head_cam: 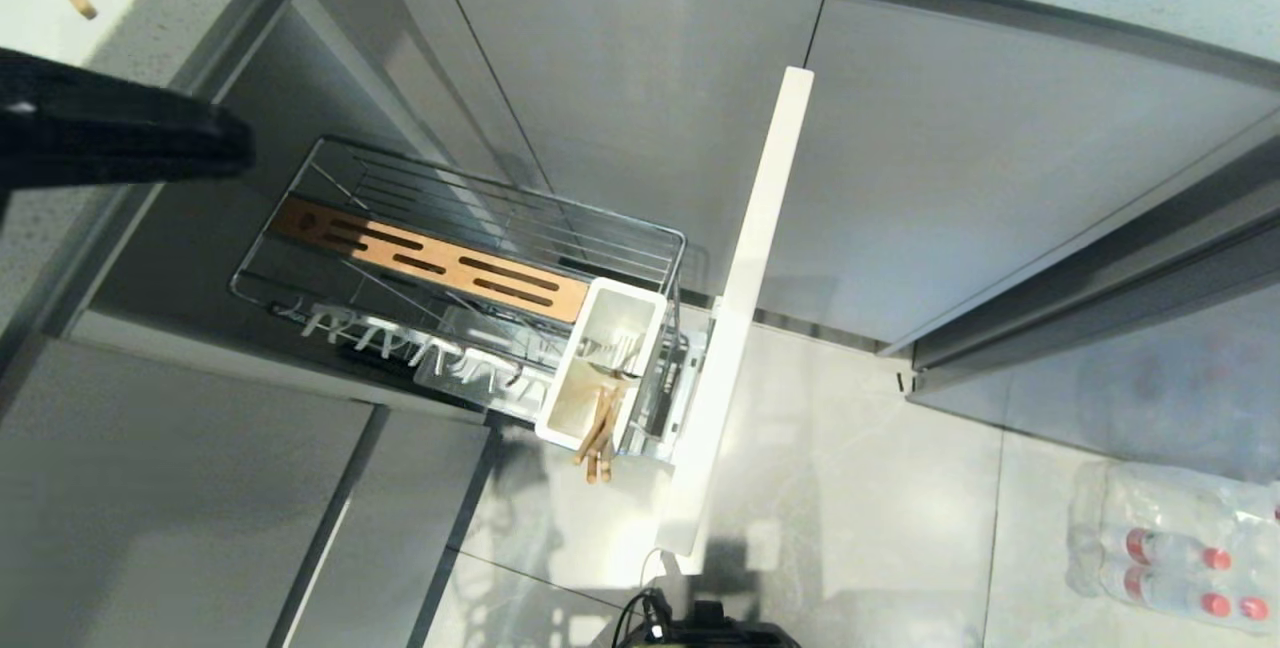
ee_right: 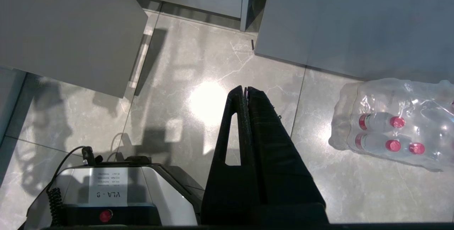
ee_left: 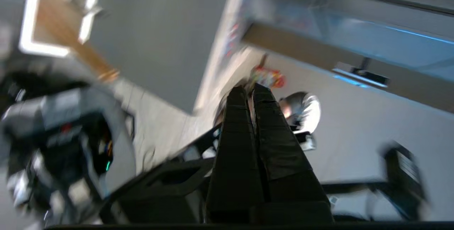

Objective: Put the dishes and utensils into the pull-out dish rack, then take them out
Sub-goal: Take the chopsticks out of the cupboard

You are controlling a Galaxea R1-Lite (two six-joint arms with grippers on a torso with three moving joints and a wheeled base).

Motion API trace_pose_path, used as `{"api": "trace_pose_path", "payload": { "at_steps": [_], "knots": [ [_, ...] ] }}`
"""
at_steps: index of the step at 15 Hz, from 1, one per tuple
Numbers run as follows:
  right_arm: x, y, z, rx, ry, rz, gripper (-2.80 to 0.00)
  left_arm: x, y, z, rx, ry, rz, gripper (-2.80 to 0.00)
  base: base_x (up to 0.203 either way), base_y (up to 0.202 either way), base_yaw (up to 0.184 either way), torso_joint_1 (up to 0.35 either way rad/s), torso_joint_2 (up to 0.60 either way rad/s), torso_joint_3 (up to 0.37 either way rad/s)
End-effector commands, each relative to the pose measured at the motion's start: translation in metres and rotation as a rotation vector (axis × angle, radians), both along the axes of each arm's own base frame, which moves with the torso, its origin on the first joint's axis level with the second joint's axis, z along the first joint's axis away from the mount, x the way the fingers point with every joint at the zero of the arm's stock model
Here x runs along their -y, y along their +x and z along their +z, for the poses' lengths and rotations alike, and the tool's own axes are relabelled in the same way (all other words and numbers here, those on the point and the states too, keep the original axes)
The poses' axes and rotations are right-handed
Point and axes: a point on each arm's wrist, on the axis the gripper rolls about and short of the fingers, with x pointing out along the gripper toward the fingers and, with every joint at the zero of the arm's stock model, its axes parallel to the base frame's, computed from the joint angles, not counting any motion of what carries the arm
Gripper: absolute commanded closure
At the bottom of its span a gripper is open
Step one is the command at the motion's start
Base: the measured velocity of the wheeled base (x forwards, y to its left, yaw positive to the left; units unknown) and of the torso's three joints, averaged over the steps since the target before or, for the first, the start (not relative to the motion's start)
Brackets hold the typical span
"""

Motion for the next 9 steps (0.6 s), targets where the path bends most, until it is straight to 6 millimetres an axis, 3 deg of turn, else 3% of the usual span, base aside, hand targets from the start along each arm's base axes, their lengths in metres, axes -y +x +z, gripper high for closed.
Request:
{"api": "trace_pose_path", "payload": {
  "at_steps": [1,4,9],
  "knots": [
    [0.0,0.0,0.0,0.0,0.0,0.0,0.0,0.02,0.043,-0.021,-0.154,0.088,0.008,0.0,0.0,0.0,0.0,0.0,0.0,0.0],
    [0.0,0.0,0.0,0.0,0.0,0.0,0.0,0.057,0.072,-0.054,-0.317,0.361,0.039,0.0,0.0,0.0,0.0,0.0,0.0,0.0],
    [0.0,0.0,0.0,0.0,0.0,0.0,0.0,0.086,0.085,-0.085,-0.46,0.533,-0.005,0.0,0.0,0.0,0.0,0.0,0.0,0.0]
  ]
}}
